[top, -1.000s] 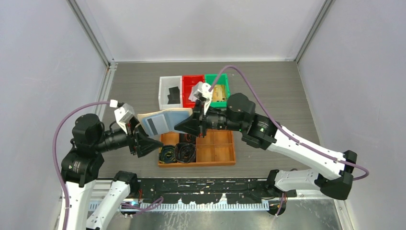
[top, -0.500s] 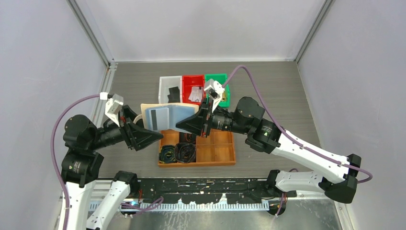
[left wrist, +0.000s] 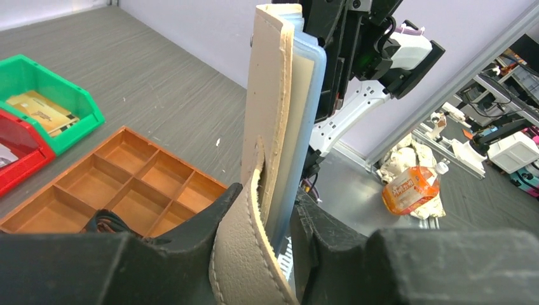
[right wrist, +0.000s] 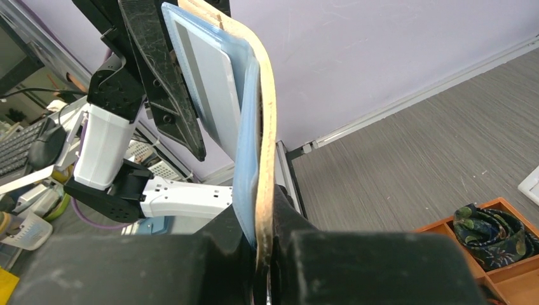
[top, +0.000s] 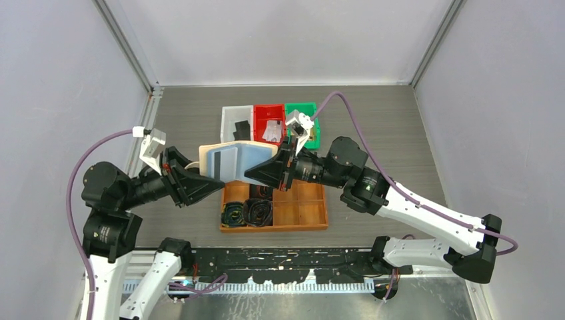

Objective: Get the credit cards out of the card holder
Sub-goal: Remove the credit card from the card holder.

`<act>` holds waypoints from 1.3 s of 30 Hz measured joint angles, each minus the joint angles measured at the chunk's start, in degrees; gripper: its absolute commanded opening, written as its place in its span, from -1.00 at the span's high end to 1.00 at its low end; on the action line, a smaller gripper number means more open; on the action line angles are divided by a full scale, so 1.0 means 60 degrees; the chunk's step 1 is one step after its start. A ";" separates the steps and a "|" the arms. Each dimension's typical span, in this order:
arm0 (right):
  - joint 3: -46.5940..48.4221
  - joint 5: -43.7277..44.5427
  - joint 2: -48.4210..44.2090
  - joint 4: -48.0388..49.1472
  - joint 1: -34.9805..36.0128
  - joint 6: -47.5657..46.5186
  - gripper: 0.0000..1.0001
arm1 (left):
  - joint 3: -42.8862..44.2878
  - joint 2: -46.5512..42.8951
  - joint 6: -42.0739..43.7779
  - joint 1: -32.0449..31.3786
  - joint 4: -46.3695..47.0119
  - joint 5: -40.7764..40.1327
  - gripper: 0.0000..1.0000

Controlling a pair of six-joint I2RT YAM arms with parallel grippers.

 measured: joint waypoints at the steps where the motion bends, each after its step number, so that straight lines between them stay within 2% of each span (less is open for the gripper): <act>1: 0.0000 -0.0029 -0.0004 0.0033 0.0000 0.0015 0.99 | 0.0058 0.0022 0.0015 0.0000 -0.0004 -0.0004 0.22; 5: -0.0018 -0.0277 -0.0044 0.0113 0.0000 0.0062 0.99 | 0.0280 0.0168 0.0131 0.0000 -0.0062 -0.0069 0.19; 9: -0.0029 -0.0532 -0.0171 0.0120 0.0000 0.0084 0.99 | 0.0466 0.0379 0.0291 0.0000 -0.0189 -0.0153 0.29; 19: -0.0142 -0.0754 -0.0291 0.0131 -0.0018 0.0113 0.99 | 0.0707 0.0933 0.0291 0.0000 -0.0295 -0.0193 0.30; 24: -0.0229 -0.0772 -0.0317 0.0135 -0.0018 0.0149 0.99 | 0.0703 0.0980 -0.0251 0.0000 0.0117 0.0080 0.17; 28: -0.0353 -0.0772 -0.0331 0.0135 -0.0018 0.0204 0.99 | 0.0659 0.1031 -0.0809 0.0000 0.0710 0.0495 0.15; 34: -0.0412 -0.0772 -0.0331 0.0135 -0.0018 0.0291 0.99 | 0.0488 0.1020 -0.1053 0.0000 0.0987 0.0765 0.48; 36: -0.0412 -0.0794 -0.0331 0.0138 -0.0018 0.0324 0.90 | 0.0459 0.1002 -0.1035 0.0000 0.0994 0.0801 0.67; 37: -0.0412 -0.0809 -0.0331 0.0138 -0.0018 0.0353 0.77 | 0.0455 0.0994 -0.1038 0.0000 0.0994 0.0801 0.76; 39: -0.0430 -0.0834 -0.0331 0.0175 -0.0018 0.0401 0.27 | 0.0455 0.0973 -0.1024 0.0000 0.0994 0.0805 0.87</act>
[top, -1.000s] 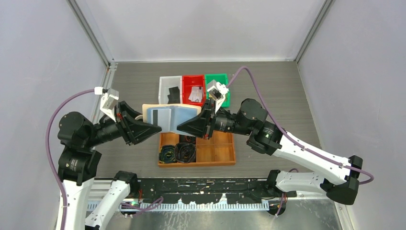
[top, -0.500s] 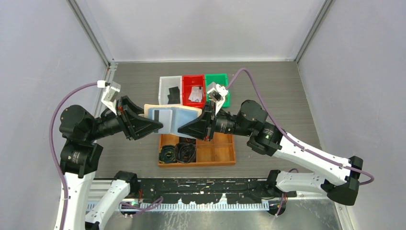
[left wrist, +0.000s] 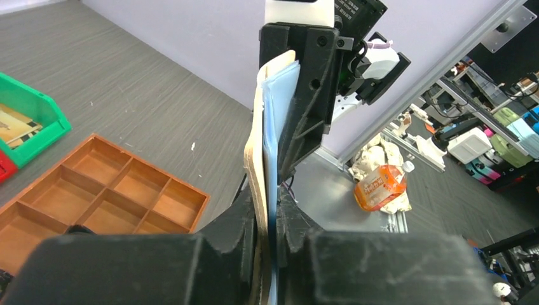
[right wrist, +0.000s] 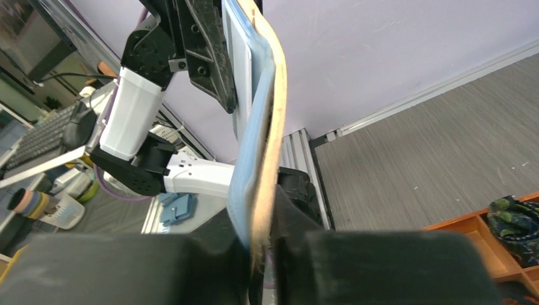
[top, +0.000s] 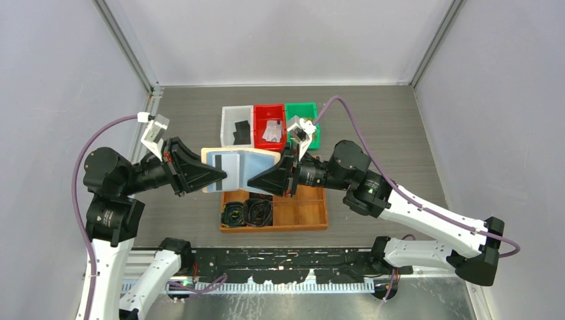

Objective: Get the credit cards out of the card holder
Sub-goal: Remove the credit card from the card holder.

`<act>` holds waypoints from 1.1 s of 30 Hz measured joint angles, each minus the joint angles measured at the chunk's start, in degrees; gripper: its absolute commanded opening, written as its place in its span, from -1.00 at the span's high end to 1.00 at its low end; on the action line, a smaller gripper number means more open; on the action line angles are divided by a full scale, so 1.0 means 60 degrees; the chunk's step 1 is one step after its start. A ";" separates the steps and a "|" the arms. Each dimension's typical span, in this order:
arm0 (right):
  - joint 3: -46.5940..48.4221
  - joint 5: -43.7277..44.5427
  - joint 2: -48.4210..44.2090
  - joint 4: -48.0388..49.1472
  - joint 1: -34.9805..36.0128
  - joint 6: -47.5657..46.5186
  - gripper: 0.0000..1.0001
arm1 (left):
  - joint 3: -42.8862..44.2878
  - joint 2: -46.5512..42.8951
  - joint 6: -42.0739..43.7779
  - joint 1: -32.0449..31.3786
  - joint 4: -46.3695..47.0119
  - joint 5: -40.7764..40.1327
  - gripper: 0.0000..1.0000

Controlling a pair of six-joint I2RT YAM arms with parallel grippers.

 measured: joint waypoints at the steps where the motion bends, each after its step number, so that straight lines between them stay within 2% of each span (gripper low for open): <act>1: -0.0018 0.0000 0.0000 0.0033 0.0000 0.0044 0.06 | 0.0000 -0.0007 0.0033 0.0000 -0.0015 0.0000 0.89; 2: -0.0040 0.0007 -0.0004 0.0084 0.0000 0.0109 -0.15 | 0.0000 -0.0007 0.0091 0.0000 -0.0055 0.0000 0.91; 3: -0.0051 0.0084 -0.0004 0.0106 0.0000 0.0153 -0.25 | 0.0004 -0.0004 0.0233 0.0000 -0.0157 -0.0015 0.94; 9: -0.0058 0.1534 -0.0339 -0.0401 -0.0335 0.0189 -0.41 | 0.0448 0.0215 0.2291 0.0000 -0.2401 -0.1045 1.00; 14: 0.0211 0.2459 -0.0892 -0.1217 -0.1632 0.0769 -0.31 | 0.0616 0.0743 0.3861 0.0000 -0.4109 -0.2503 1.00; 17: 0.0463 0.2164 -0.0980 -0.1195 -0.2102 0.1348 -0.23 | 0.0616 0.1002 0.4324 0.0000 -0.4816 -0.3122 0.99; 19: 0.0550 0.1362 -0.0667 -0.0831 -0.2098 0.1905 -0.15 | 0.0616 0.1155 0.4404 0.0000 -0.5042 -0.3275 0.98; 26: 0.0109 -0.1126 0.1366 0.1366 -0.1985 0.3978 -0.06 | 0.0619 0.1173 0.3716 0.0000 -0.5045 -0.2386 0.95; 33: -0.0867 -0.2178 0.1836 0.2204 -0.1909 0.4936 0.05 | 0.0612 0.1195 0.2397 0.0004 -0.4255 -0.1155 0.95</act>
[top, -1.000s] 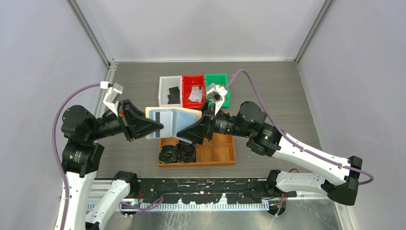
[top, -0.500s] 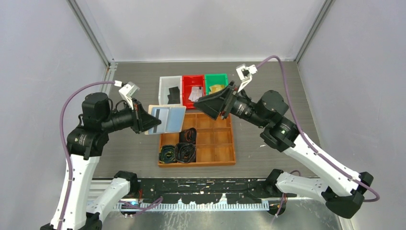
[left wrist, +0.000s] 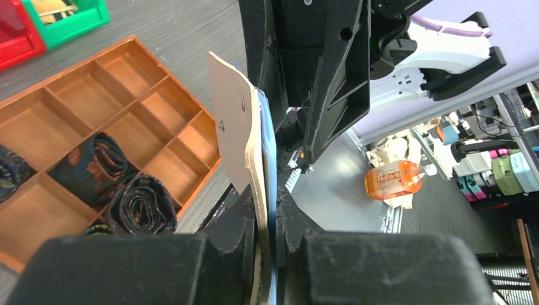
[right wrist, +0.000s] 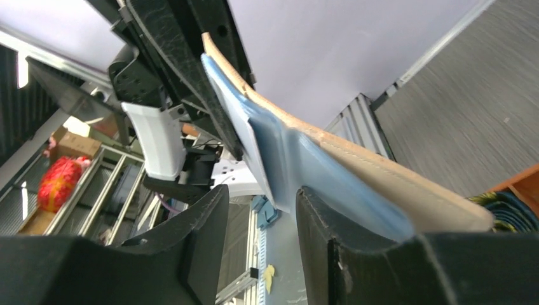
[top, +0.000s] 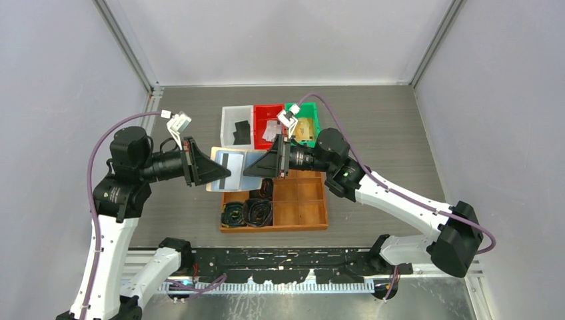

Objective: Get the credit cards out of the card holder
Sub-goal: Remove the credit card from the card holder.

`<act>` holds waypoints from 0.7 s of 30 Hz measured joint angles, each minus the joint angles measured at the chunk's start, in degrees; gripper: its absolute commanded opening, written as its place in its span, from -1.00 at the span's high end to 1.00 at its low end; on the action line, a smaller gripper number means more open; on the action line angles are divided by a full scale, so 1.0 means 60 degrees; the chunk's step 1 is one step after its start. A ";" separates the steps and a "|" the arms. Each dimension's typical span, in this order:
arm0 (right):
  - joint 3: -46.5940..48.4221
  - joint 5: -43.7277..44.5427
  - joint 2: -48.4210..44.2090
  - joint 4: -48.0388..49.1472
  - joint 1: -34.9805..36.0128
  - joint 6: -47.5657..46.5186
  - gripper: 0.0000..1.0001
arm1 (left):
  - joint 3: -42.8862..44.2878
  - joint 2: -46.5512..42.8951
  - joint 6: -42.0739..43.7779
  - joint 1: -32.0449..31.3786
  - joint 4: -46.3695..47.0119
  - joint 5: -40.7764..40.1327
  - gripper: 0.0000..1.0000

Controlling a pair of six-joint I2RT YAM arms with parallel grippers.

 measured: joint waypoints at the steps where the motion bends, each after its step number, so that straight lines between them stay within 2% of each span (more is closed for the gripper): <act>1: -0.0033 -0.0153 -0.0004 0.0317 0.0018 0.0102 0.07 | -0.0007 0.0000 -0.0175 0.0000 0.0135 0.0069 0.95; 9: -0.0346 -0.0510 0.0004 0.1523 0.0055 0.0688 0.20 | -0.0186 0.0018 -0.1217 0.0000 0.1053 0.0652 0.90; 16: -0.0390 -0.0612 0.0302 0.2601 0.0051 0.1362 0.35 | -0.0255 0.0120 -0.1694 0.0000 0.1395 0.0980 0.70; 21: -0.0390 -0.0586 0.0597 0.3089 0.0051 0.1792 0.55 | -0.0310 0.0157 -0.1923 0.0000 0.1541 0.1009 0.58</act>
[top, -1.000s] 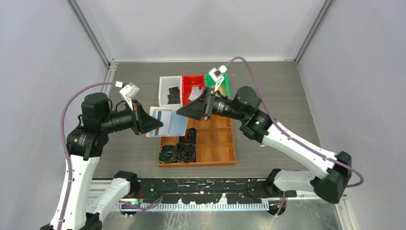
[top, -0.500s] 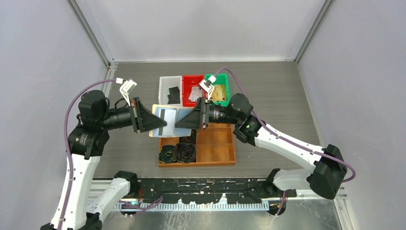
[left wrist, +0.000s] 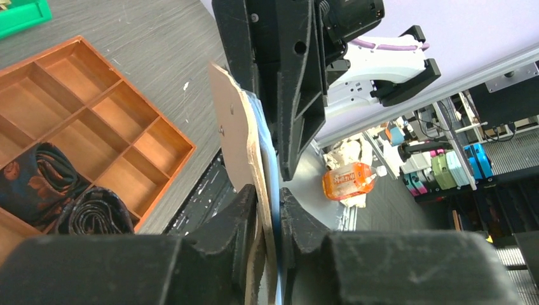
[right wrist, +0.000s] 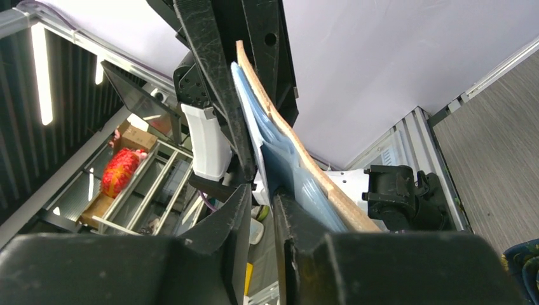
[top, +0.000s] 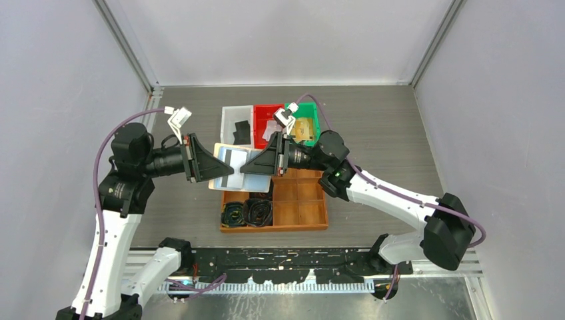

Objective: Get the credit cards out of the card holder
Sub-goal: Remove the credit card from the card holder.

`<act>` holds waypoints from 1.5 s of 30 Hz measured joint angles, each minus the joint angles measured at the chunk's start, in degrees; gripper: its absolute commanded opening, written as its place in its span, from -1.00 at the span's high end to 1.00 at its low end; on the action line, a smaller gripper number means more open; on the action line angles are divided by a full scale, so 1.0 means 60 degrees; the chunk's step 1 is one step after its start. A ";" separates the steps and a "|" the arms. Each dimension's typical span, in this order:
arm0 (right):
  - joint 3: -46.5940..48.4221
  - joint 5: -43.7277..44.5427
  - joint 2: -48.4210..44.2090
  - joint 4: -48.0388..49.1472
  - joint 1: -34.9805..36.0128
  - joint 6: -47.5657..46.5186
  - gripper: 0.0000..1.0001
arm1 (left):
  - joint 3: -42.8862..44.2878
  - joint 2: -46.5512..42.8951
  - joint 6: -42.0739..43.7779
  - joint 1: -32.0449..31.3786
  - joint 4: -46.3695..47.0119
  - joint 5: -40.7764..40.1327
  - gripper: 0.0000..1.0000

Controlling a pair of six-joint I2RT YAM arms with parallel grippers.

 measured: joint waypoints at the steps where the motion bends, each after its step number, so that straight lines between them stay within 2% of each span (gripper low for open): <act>1: 0.0000 0.0022 0.0058 0.0055 0.0000 0.0080 0.60 | 0.0000 0.0007 -0.0051 0.0000 0.0025 0.0007 0.54; 3: -0.0004 0.0051 0.0157 0.0160 0.0000 0.0186 0.74 | -0.0011 0.0015 -0.0131 0.0000 0.0091 0.0062 0.41; 7: -0.0076 0.0146 0.0197 0.0419 0.0000 0.0353 0.81 | -0.0146 0.0004 -0.0510 0.0015 0.0561 0.0368 0.17; 12: -0.0357 0.0226 0.0106 0.0820 0.0000 0.0382 0.89 | -0.0645 -0.0062 -0.1392 0.0018 0.1515 0.0885 0.20; 19: -0.0965 0.0386 -0.0339 0.1643 0.0000 0.0412 0.95 | -0.0823 -0.0084 -0.2288 0.0047 0.2452 0.1235 0.44; 28: -0.1220 0.0477 -0.0732 0.1756 0.0004 0.0313 0.95 | -0.0823 -0.0098 -0.2736 0.0157 0.2903 0.1417 0.69; 32: -0.1319 0.0557 -0.0874 0.1785 0.0004 0.0222 0.94 | -0.0823 -0.0098 -0.2827 0.0164 0.3042 0.1424 0.87; 36: -0.1348 0.0619 -0.0882 0.1854 0.0004 0.0215 0.84 | -0.0823 -0.0098 -0.2903 0.0200 0.3096 0.1424 1.00; 40: -0.1421 0.0667 -0.0874 0.2069 0.0007 0.0317 0.53 | -0.0823 -0.0106 -0.2958 0.0248 0.3151 0.1428 1.00; 45: -0.1475 0.0710 -0.0849 0.2495 0.0007 0.0586 0.49 | -0.0823 -0.0142 -0.2983 0.0313 0.3206 0.1424 1.00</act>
